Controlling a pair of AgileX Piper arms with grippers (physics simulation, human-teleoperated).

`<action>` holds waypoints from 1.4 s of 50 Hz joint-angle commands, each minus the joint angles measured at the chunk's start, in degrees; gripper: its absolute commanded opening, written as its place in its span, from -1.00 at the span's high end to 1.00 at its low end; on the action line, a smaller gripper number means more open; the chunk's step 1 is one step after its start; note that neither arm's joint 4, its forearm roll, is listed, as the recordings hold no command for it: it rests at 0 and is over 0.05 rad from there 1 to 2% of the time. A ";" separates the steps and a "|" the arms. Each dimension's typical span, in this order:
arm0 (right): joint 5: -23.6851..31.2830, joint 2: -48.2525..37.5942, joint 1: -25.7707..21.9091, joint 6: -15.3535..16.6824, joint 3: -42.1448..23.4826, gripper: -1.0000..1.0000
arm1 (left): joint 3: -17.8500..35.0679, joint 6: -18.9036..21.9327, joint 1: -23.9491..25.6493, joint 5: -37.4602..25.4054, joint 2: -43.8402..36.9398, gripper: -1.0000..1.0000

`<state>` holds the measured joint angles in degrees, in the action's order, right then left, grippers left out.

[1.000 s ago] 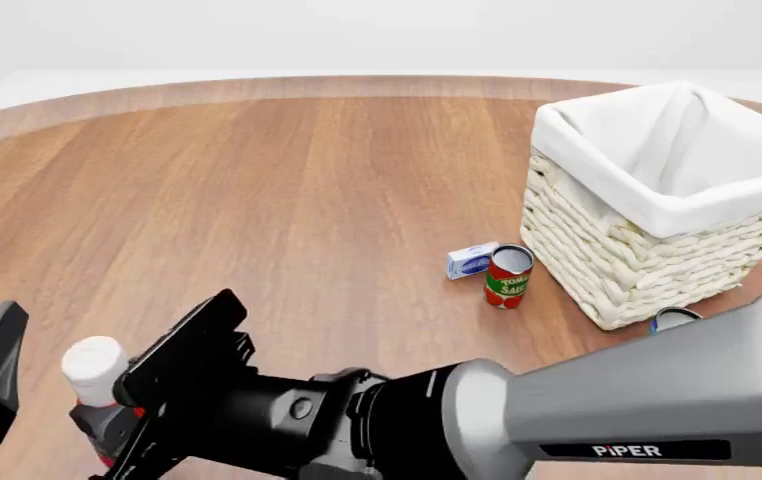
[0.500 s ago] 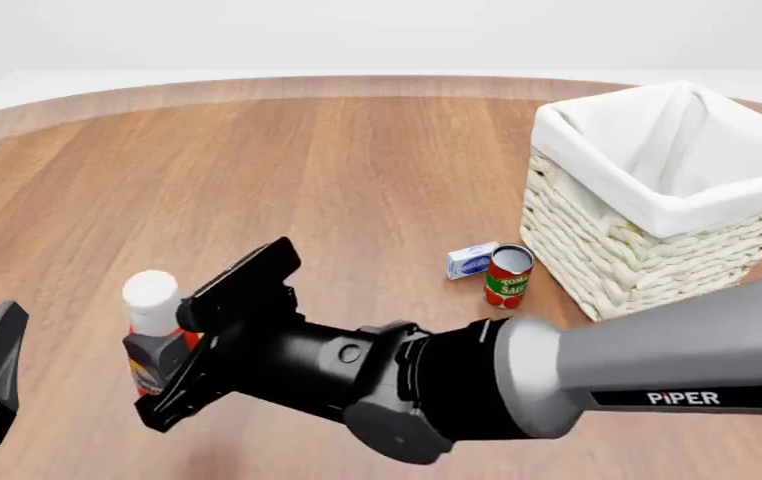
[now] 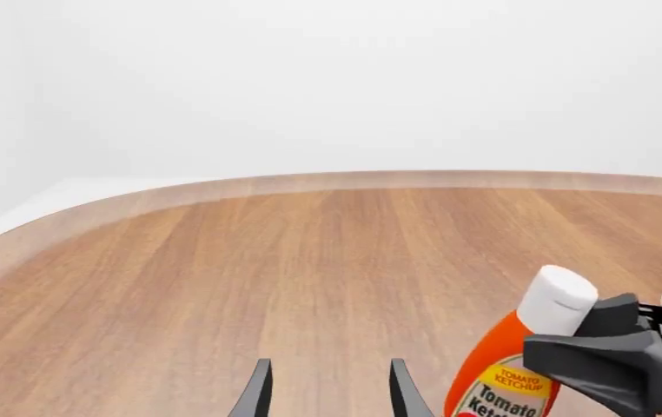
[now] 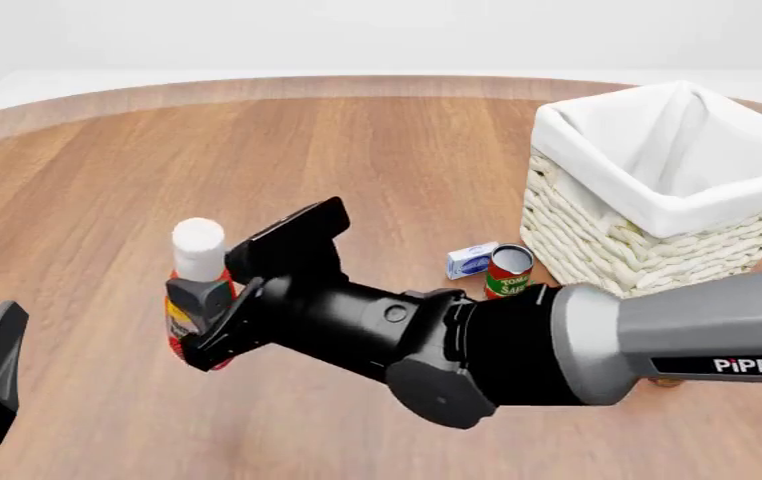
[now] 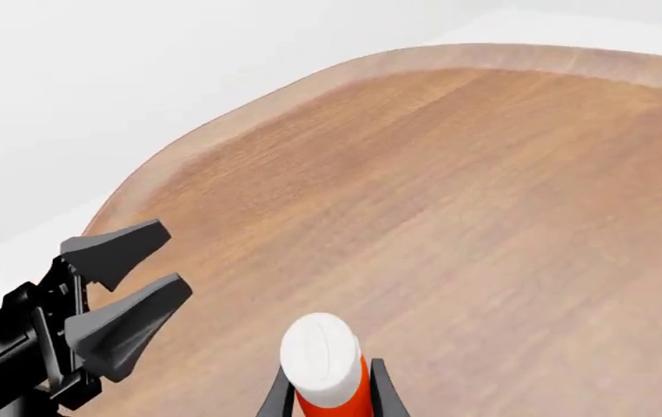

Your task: Pick up the ketchup, and put it in the basket.

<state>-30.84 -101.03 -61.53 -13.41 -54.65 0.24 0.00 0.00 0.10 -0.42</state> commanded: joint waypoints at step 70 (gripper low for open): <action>-3.86 13.62 15.85 -4.74 7.24 1.00 | 0.00 0.00 0.00 0.00 0.00 -1.00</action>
<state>-34.62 -89.29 -46.47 -16.89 -47.70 0.24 0.00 0.00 0.10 -0.42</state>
